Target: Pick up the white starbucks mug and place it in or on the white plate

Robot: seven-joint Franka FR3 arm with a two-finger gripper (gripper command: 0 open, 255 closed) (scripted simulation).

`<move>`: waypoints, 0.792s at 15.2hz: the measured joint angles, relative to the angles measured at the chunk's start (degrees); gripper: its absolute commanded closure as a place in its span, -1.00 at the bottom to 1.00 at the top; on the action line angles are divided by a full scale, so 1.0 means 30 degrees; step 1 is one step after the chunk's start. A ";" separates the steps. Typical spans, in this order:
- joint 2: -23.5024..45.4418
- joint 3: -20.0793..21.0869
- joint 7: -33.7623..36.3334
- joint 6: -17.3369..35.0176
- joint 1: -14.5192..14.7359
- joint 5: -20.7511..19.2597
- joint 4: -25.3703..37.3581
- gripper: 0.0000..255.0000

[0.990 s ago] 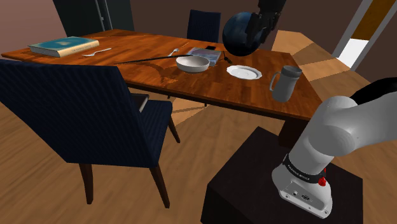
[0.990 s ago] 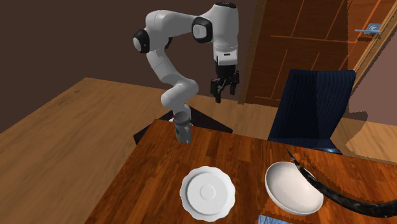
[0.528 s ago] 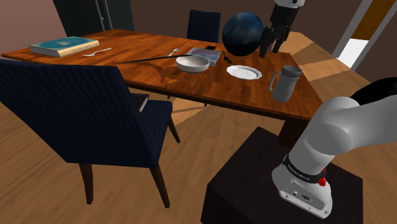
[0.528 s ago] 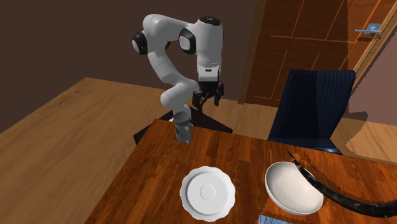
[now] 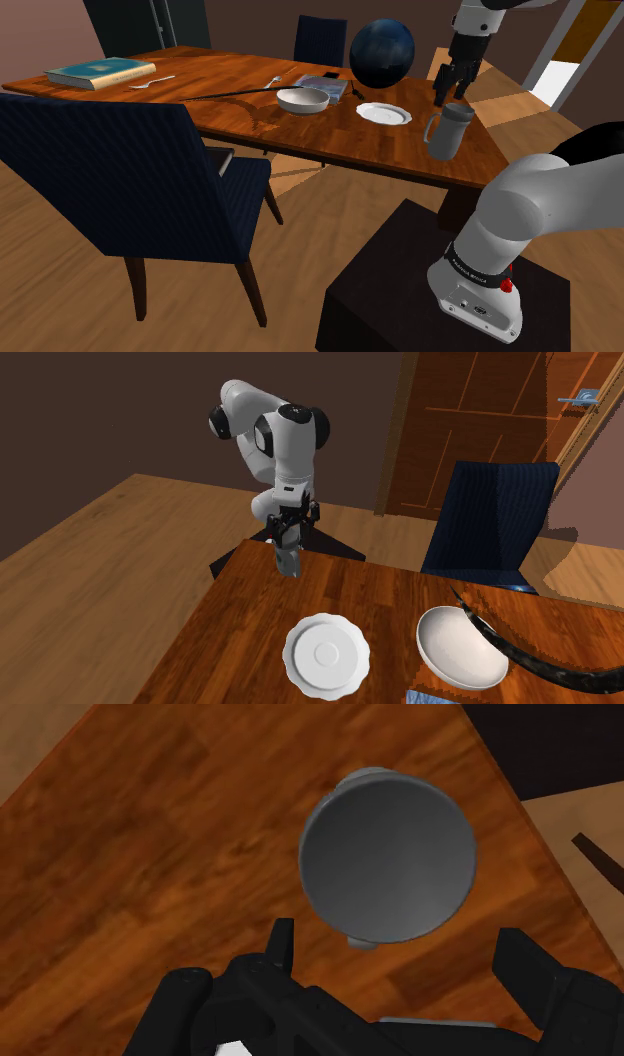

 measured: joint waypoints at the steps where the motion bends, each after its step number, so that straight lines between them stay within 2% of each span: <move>1: -0.0007 -0.0105 -0.0029 0.0092 -0.0074 -0.0107 -0.0168 -1.00; 8: -0.0274 -0.0706 -0.0070 0.1553 -0.0367 -0.0683 -0.1947 -1.00; 12: -0.0311 -0.0725 -0.0039 0.1692 -0.0380 -0.0711 -0.2120 -1.00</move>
